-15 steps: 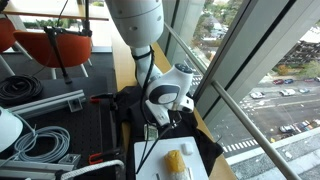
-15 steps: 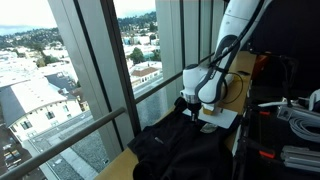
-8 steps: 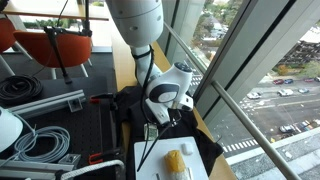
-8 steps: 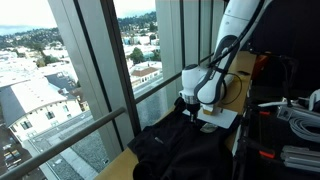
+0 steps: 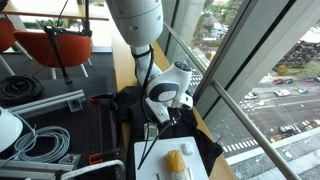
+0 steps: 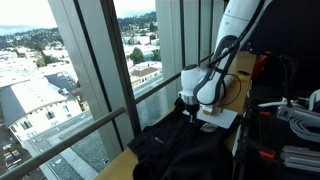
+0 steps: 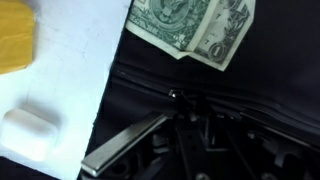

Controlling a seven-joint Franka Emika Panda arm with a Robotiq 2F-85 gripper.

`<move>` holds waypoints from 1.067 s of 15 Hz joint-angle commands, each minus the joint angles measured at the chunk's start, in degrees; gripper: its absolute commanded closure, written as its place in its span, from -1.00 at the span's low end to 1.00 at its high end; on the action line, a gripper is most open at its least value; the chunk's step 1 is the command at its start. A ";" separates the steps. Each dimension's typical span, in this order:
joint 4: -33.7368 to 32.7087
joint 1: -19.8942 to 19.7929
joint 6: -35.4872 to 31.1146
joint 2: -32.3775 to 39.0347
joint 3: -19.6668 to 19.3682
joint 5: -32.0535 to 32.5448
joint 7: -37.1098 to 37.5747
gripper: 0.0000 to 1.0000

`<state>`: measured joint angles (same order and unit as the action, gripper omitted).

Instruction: Close the zipper on the black jacket.

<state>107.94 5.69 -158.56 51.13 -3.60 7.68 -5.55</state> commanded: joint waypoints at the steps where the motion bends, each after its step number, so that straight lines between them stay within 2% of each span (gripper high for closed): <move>1: -2.31 1.05 -0.22 1.19 0.84 0.92 1.02 0.92; 16: -8.40 6.20 1.26 5.63 2.35 1.22 1.22 0.92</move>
<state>102.95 10.72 -158.24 54.89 -2.84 7.75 -5.55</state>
